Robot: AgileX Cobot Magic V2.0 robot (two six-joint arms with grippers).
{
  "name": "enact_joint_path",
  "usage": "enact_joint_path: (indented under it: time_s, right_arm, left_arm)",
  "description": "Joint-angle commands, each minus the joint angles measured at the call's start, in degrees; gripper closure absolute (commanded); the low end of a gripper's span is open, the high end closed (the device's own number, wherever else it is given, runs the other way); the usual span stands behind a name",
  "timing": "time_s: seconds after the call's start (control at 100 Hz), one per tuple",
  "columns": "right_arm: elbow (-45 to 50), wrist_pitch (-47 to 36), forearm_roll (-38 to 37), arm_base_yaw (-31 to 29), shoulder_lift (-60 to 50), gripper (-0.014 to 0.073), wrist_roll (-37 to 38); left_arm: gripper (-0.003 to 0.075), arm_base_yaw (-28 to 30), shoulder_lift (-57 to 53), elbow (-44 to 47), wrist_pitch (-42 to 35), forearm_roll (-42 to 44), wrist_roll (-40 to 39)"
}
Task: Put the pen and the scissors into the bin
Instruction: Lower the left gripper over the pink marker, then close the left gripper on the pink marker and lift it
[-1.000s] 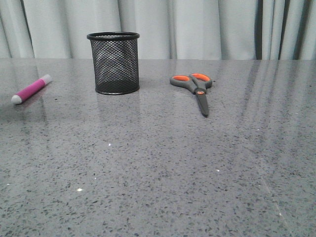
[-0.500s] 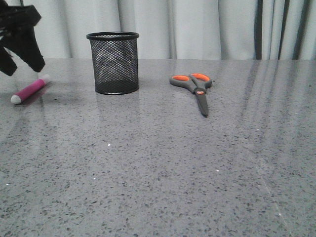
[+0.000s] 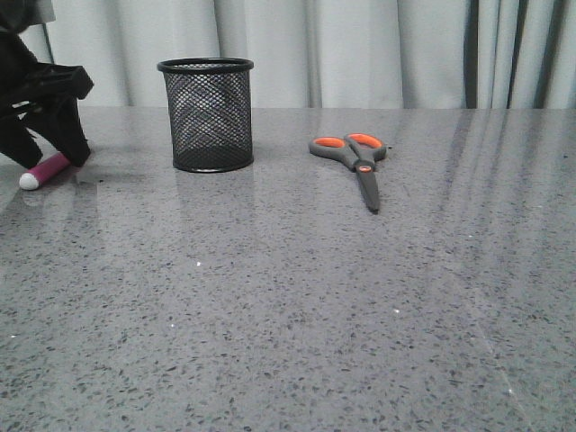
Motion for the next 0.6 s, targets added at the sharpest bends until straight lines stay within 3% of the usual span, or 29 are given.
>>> enact_joint_path:
  time_s: [0.0,0.09,0.28,0.59]
  right_arm:
    - [-2.07,-4.02,0.05,-0.37,0.26,0.0194,-0.82]
    - [-2.07,-4.02,0.05,-0.37,0.26,0.0194,-0.82]
    - [-2.07,-4.02,0.05,-0.37,0.26,0.0194,-0.82]
    - [-2.07,-4.02,0.05,-0.37,0.26,0.0194,-0.82]
  left_arm:
    - [0.0334,-0.26,-1.89,-1.58,-1.75,-0.83,-0.60]
    - [0.0421,-0.26,-1.89,-1.58,-1.84,-0.83,-0.60]
    - [0.0745,-0.26,-1.89,-1.58,-0.99,-0.83,-0.34]
    - [0.0742,-0.26,-3.81,-1.60,-0.24,1.36,-0.19]
